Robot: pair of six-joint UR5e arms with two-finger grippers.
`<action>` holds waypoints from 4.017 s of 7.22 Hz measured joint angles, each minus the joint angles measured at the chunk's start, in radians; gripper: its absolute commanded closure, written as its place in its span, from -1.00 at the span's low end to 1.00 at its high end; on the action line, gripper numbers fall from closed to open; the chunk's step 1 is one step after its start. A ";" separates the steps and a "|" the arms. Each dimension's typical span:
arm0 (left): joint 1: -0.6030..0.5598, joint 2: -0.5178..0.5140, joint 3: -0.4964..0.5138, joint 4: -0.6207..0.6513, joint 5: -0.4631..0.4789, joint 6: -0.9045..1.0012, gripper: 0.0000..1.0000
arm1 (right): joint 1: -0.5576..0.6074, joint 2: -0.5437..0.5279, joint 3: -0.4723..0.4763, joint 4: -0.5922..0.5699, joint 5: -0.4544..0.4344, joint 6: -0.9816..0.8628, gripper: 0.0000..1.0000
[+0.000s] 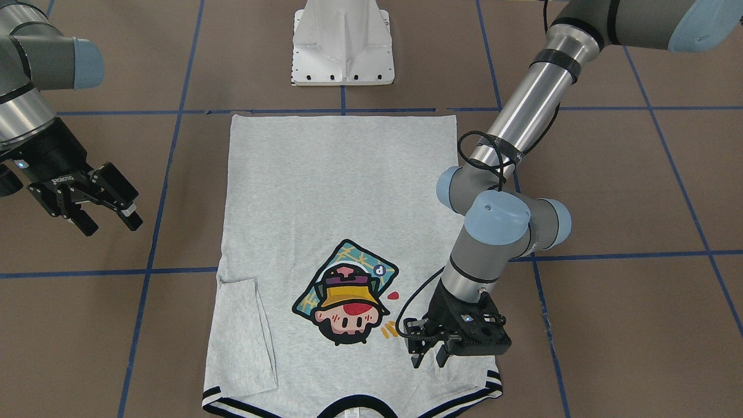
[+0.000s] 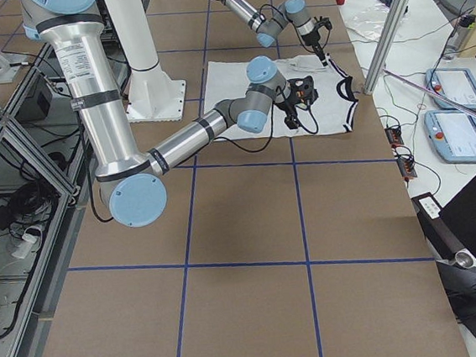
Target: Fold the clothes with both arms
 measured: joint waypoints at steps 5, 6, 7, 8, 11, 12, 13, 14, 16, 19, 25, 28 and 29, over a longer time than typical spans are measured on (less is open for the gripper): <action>0.005 0.348 -0.603 0.113 -0.115 -0.044 -0.43 | -0.134 0.034 0.105 -0.322 -0.024 0.083 -0.99; 0.007 0.463 -0.785 0.173 -0.163 -0.070 -0.43 | -0.187 0.028 0.148 -0.366 -0.033 0.173 -0.99; 0.010 0.568 -0.944 0.243 -0.213 -0.085 -0.43 | -0.252 0.010 0.199 -0.387 -0.061 0.291 -0.99; 0.011 0.644 -1.059 0.307 -0.253 -0.090 -0.56 | -0.336 -0.031 0.258 -0.401 -0.119 0.395 -0.99; 0.018 0.719 -1.168 0.373 -0.285 -0.118 -0.60 | -0.626 -0.155 0.355 -0.427 -0.364 0.753 -0.83; 0.020 0.719 -1.169 0.374 -0.283 -0.124 -0.61 | -0.690 -0.182 0.352 -0.441 -0.419 0.812 -0.77; 0.022 0.719 -1.170 0.374 -0.281 -0.128 -0.61 | -0.733 -0.190 0.339 -0.449 -0.442 0.846 -0.71; 0.026 0.718 -1.170 0.373 -0.276 -0.132 -0.61 | -0.770 -0.188 0.326 -0.451 -0.448 0.872 -0.69; 0.031 0.717 -1.175 0.373 -0.261 -0.136 -0.61 | -0.815 -0.174 0.302 -0.452 -0.450 0.901 -0.58; 0.031 0.716 -1.177 0.374 -0.257 -0.135 -0.61 | -0.844 -0.146 0.269 -0.453 -0.449 0.906 -0.40; 0.031 0.721 -1.181 0.375 -0.256 -0.138 -0.61 | -0.843 -0.148 0.258 -0.462 -0.450 0.906 1.00; 0.031 0.721 -1.185 0.375 -0.255 -0.139 -0.66 | -0.839 -0.152 0.274 -0.464 -0.450 0.906 1.00; 0.032 0.721 -1.190 0.375 -0.256 -0.142 -0.67 | -0.838 -0.153 0.291 -0.485 -0.450 0.906 1.00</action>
